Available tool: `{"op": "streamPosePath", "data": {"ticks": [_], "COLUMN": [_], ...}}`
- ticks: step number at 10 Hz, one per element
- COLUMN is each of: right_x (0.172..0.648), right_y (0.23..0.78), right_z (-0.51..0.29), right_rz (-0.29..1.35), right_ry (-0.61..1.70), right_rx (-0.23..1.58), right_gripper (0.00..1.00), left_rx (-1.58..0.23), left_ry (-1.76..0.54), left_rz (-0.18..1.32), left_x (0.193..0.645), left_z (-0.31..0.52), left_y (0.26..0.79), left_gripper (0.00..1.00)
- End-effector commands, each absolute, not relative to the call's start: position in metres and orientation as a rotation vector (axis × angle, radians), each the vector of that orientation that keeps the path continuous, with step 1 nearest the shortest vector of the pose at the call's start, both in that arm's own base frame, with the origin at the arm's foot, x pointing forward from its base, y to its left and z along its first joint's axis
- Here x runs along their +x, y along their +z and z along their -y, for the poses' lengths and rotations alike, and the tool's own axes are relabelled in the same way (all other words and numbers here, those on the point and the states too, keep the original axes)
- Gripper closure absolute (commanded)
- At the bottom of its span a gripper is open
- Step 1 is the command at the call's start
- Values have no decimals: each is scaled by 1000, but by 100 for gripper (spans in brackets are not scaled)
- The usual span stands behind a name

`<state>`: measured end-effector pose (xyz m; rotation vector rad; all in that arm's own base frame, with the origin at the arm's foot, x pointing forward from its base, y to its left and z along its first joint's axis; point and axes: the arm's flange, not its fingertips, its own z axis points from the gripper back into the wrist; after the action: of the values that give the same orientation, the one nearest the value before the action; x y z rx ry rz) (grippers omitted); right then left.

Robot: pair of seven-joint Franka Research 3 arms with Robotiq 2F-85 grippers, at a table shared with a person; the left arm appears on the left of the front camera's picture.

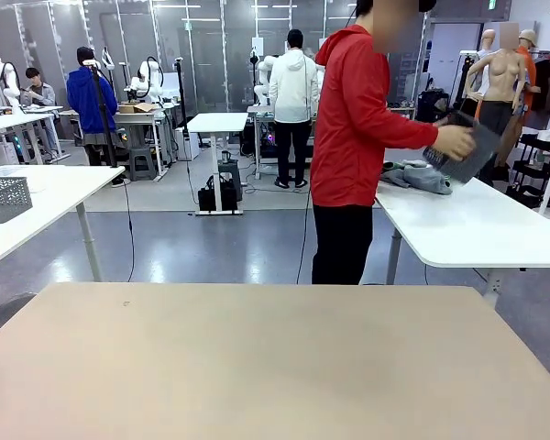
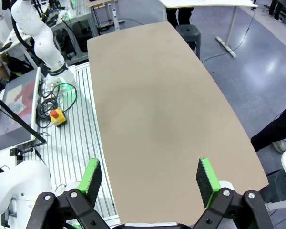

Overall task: Fold the towels and place them in the basket.
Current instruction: When a person lays out a Towel with hook on the table, fold it in half twice.

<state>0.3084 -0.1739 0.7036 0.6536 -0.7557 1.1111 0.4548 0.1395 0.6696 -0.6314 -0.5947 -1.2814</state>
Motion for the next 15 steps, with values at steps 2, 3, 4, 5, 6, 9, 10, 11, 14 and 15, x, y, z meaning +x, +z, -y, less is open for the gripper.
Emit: {"op": "streamPosePath", "data": {"ticks": [2,3,4,5,6,9,10,11,14,15], "right_x": [308,308,308,308,308,308,308,308,308,308], "right_y": [704,704,704,704,704,704,704,704,704,704], "right_z": [174,174,174,174,174,174,174,174,174,174], "right_rz": [756,756,756,756,756,756,756,756,756,756], "right_ry": [1110,1110,1110,1110,1110,1110,1110,1110,1110,1110], "right_rx": [656,656,656,656,656,656,656,656,656,656], "right_gripper": [0,0,0,0,0,0,0,0,0,0], "left_rx": [-630,-630,-630,-630,-630,-630,-630,-630,-630,-630], "left_ry": [-1283,-1283,-1283,-1283,-1283,-1283,-1283,-1283,-1283,-1283], "left_rz": [592,592,592,592,592,592,592,592,592,592], "left_x": [454,454,454,454,454,454,454,454,454,454], "left_z": [-140,-140,-140,-140,-140,-140,-140,-140,-140,-140], "left_y": [670,670,670,670,670,670,670,670,670,670], "left_gripper": [0,0,0,0,0,0,0,0,0,0]}}
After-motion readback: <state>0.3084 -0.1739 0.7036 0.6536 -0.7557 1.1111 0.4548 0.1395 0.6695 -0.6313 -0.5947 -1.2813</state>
